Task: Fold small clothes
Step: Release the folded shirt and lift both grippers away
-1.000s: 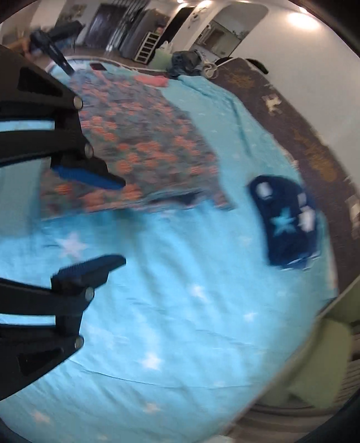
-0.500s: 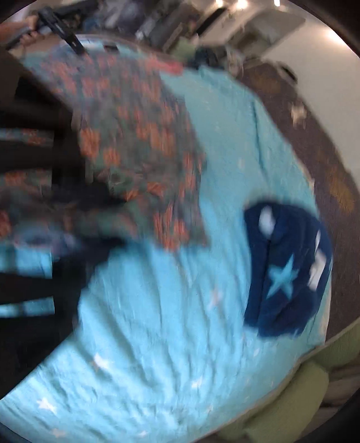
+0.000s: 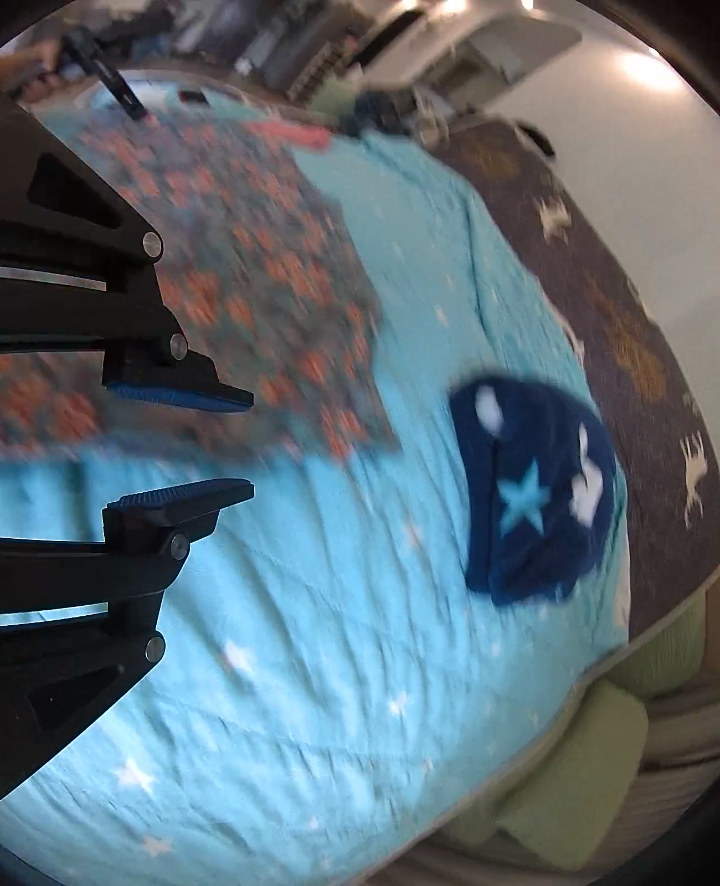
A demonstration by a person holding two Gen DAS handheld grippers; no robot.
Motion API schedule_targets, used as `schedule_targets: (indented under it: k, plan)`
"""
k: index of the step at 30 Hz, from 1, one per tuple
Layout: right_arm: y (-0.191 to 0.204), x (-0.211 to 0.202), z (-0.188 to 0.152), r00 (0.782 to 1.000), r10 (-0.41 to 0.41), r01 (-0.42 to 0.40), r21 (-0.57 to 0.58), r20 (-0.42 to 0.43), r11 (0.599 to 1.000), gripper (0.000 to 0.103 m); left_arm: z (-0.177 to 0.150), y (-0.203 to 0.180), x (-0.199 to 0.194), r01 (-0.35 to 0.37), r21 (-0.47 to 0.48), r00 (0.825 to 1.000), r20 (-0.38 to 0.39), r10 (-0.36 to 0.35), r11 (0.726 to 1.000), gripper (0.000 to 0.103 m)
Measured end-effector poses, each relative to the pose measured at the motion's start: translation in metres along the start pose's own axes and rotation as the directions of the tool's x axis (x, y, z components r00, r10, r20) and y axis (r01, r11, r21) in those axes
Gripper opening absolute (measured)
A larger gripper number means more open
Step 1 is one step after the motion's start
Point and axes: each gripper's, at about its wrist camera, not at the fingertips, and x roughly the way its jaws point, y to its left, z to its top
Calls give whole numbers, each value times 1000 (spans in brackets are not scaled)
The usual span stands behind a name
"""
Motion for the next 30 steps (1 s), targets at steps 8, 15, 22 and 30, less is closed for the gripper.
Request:
schedule_targets:
  k: [8,15,22,30]
  plan:
    - [-31,-7,-31,993,-83,98,182,-90,978,28,-16,10,-6,18,-31,1000,-12,-18,999,53]
    - [39,-59,-37,999,-47,46,-106,-2,993,33,-28,14,-27,76,-22,997,1,-76,997,53]
    - [81,-26,-59,991,-62,37,-198,-120,980,44,-44,25,-18,44,-33,999,-5,-44,998,37]
    - [106,-27,-77,990,-46,13,-245,-132,970,44,-48,24,-45,94,77,993,70,-99,993,29]
